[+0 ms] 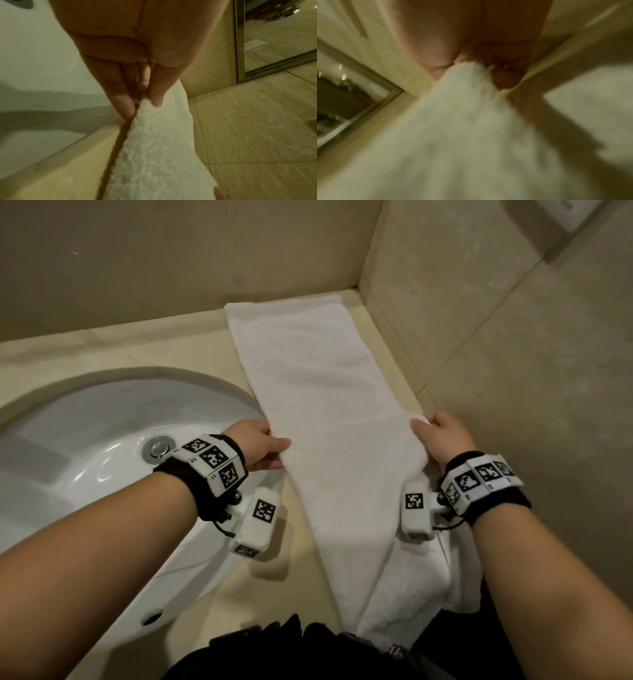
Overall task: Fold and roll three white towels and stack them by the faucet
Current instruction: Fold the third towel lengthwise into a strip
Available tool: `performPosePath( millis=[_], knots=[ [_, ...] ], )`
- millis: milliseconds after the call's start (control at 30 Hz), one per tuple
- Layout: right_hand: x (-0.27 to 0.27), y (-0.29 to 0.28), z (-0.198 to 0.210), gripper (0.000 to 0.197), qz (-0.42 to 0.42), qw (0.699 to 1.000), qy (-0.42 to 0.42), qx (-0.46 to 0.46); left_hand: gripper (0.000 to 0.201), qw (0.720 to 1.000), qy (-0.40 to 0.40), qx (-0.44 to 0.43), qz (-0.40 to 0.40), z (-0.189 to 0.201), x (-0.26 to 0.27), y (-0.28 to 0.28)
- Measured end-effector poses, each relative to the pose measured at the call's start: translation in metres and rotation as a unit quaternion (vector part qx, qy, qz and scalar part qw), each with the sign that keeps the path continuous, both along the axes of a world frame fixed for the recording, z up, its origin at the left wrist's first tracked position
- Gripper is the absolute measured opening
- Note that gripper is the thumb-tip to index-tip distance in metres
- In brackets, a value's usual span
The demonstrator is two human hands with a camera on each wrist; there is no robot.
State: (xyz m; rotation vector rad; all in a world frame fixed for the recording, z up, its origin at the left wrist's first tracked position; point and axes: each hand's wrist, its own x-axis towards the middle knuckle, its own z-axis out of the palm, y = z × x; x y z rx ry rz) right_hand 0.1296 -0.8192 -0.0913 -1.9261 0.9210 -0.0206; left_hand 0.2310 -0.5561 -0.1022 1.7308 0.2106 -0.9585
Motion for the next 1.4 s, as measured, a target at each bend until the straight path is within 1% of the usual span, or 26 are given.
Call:
performPosePath(
  millis=[33,67,100,133,200,233,300,333,433,500,533,600,667,700,767,833,900,967,1000,1100,1200,1233,1300,1333,1367,1400],
  knots=[
    [-0.002,-0.002,0.001,0.025,-0.003,0.998,0.036,-0.049,0.022,1.000,0.002,-0.002,0.006,0.000,0.001,0.000],
    [-0.005,-0.004,0.000,0.029,-0.005,0.996,0.046,-0.072,0.022,1.000,0.004,-0.003,0.009,0.000,0.001,0.000],
    [-0.007,-0.005,-0.001,0.030,-0.018,0.999,0.031,-0.041,0.022,1.000,0.004,-0.006,0.011,0.001,0.000,-0.001],
    [-0.011,-0.005,0.001,0.027,-0.042,0.999,-0.008,0.029,0.021,1.000,0.009,-0.009,0.010,0.001,-0.001,-0.001],
    [-0.020,-0.002,0.004,0.033,-0.083,0.983,-0.049,0.154,0.014,0.999,0.037,-0.031,-0.003,0.002,-0.008,-0.003],
    [-0.025,-0.002,0.004,0.040,-0.057,0.981,-0.049,0.177,0.008,0.998,0.052,-0.045,-0.016,0.002,-0.014,-0.004],
    [-0.034,0.002,0.001,0.048,0.017,0.988,-0.022,0.154,0.008,0.997,0.052,-0.029,-0.055,0.000,-0.024,-0.005],
    [-0.038,0.005,0.000,0.048,0.037,0.989,-0.020,0.144,0.008,0.997,0.039,-0.013,-0.066,0.000,-0.028,-0.005],
    [-0.047,0.015,0.002,0.031,0.073,0.973,-0.082,0.202,0.015,0.998,0.008,0.011,-0.060,0.002,-0.026,0.003],
    [-0.049,0.024,0.006,0.019,0.083,0.966,-0.108,0.219,0.005,0.998,0.012,0.001,-0.056,0.006,-0.020,0.012],
    [-0.047,0.028,0.007,0.016,0.085,0.970,-0.113,0.198,0.012,0.999,0.013,-0.007,-0.052,0.009,-0.018,0.016],
    [-0.045,0.034,0.011,0.015,0.079,0.985,-0.117,0.102,0.022,0.999,0.005,-0.015,-0.039,0.013,-0.015,0.020],
    [-0.045,0.038,0.013,0.017,0.045,0.989,-0.132,0.052,0.016,1.000,-0.010,-0.006,-0.023,0.018,-0.017,0.021],
    [-0.047,0.040,0.013,0.018,0.031,0.988,-0.139,0.062,0.005,1.000,-0.013,0.001,-0.013,0.020,-0.019,0.020],
    [-0.052,0.041,0.011,0.023,0.012,0.977,-0.150,0.152,0.016,1.000,-0.008,0.009,0.000,0.020,-0.028,0.021],
    [-0.061,0.040,0.007,0.040,0.059,0.965,-0.133,0.217,0.013,1.000,0.015,-0.003,-0.018,0.019,-0.043,0.021],
    [-0.069,0.042,0.005,0.050,0.141,0.966,-0.107,0.188,0.007,0.998,0.037,-0.011,-0.044,0.019,-0.059,0.020],
    [-0.072,0.047,0.002,0.044,0.187,0.968,-0.100,0.137,0.007,0.997,0.048,-0.012,-0.055,0.017,-0.073,0.020],
    [-0.072,0.051,0.000,0.037,0.186,0.969,-0.109,0.121,0.007,0.997,0.052,-0.012,-0.055,0.017,-0.079,0.021],
    [-0.074,0.055,-0.003,0.018,0.119,0.981,-0.141,0.061,0.008,0.997,0.061,-0.007,-0.055,0.017,-0.093,0.025],
    [-0.088,0.047,0.006,0.024,0.047,0.988,-0.145,-0.012,0.008,0.996,0.068,-0.005,-0.049,0.019,-0.107,0.029],
    [-0.095,0.043,0.010,0.028,0.026,0.990,-0.134,-0.038,0.009,0.997,0.071,-0.007,-0.044,0.019,-0.112,0.030],
    [-0.113,0.039,0.017,0.031,0.008,0.993,-0.074,-0.091,0.013,0.996,0.078,-0.011,-0.041,0.020,-0.122,0.032],
    [-0.122,0.040,0.020,0.030,0.011,0.995,-0.048,-0.088,0.013,0.996,0.082,-0.014,-0.044,0.019,-0.128,0.032],
    [-0.129,0.041,0.021,0.026,0.014,0.998,-0.042,-0.047,0.011,0.995,0.085,-0.017,-0.049,0.019,-0.134,0.032],
    [-0.134,0.044,0.022,0.021,0.022,0.999,-0.044,0.017,0.009,0.994,0.088,-0.022,-0.053,0.018,-0.139,0.032]
  ],
)
